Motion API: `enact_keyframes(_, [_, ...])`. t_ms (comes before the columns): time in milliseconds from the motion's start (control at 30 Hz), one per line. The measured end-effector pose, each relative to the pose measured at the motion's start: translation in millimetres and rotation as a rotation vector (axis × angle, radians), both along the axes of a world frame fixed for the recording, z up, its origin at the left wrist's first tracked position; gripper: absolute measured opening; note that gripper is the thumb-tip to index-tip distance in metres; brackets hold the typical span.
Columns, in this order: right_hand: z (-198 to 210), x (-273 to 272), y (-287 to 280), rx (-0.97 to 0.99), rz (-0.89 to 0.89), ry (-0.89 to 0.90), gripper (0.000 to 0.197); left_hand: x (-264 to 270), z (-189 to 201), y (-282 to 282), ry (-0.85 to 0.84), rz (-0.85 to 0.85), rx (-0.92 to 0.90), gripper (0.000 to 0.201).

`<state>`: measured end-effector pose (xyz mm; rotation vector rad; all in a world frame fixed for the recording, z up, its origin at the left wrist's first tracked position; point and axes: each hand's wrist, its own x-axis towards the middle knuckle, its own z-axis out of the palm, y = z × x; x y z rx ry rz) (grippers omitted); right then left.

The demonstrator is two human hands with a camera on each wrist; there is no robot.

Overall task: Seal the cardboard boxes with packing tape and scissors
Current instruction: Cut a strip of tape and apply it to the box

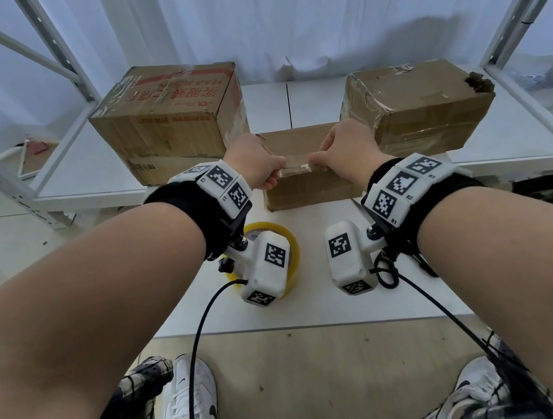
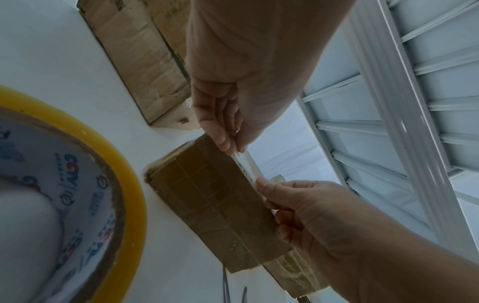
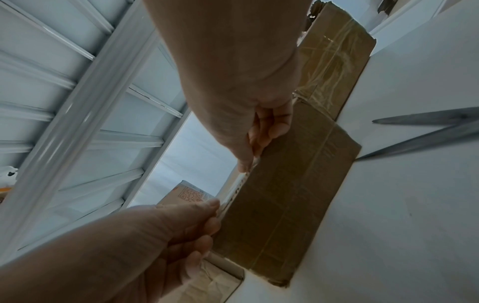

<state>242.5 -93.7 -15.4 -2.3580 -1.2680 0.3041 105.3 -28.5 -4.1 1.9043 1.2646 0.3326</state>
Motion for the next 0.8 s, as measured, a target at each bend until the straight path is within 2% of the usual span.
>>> enact_keyframes(267, [-4, 3, -4, 0.007, -0.027, 0.0, 0.055, 3, 1, -3, 0.047, -0.029, 0.031, 0.02])
enact_keyframes(333, [-3, 4, -11, 0.046, -0.02, -0.023, 0.049, 2, 0, -2, 0.043, -0.035, 0.033, 0.02])
enact_keyframes(367, [-1, 3, -15, 0.101, 0.029, -0.093, 0.039, 2, -1, -2, 0.041, -0.037, 0.036, 0.02])
enact_keyframes(433, [2, -2, -19, 0.169, 0.257, -0.285, 0.029, 0, -1, -1, 0.031, -0.049, 0.036, 0.022])
enact_keyframes(500, [-3, -10, -22, 0.071, 0.509, -0.304, 0.044, -2, -1, -1, 0.012, -0.062, 0.027, 0.024])
enact_keyframes(567, [-16, -13, -25, -0.138, 0.605, -0.286, 0.063, -3, 0, -1, 0.003, -0.078, 0.017, 0.024])
enact_keyframes(633, [-30, -9, -27, -0.265, 0.625, -0.393, 0.072, -3, 2, -1, 0.021, -0.087, 0.004, 0.025])
enact_keyframes(800, [-33, -2, -30, -0.26, 0.617, -0.413, 0.07, -1, 6, -1, 0.067, -0.104, -0.043, 0.022])
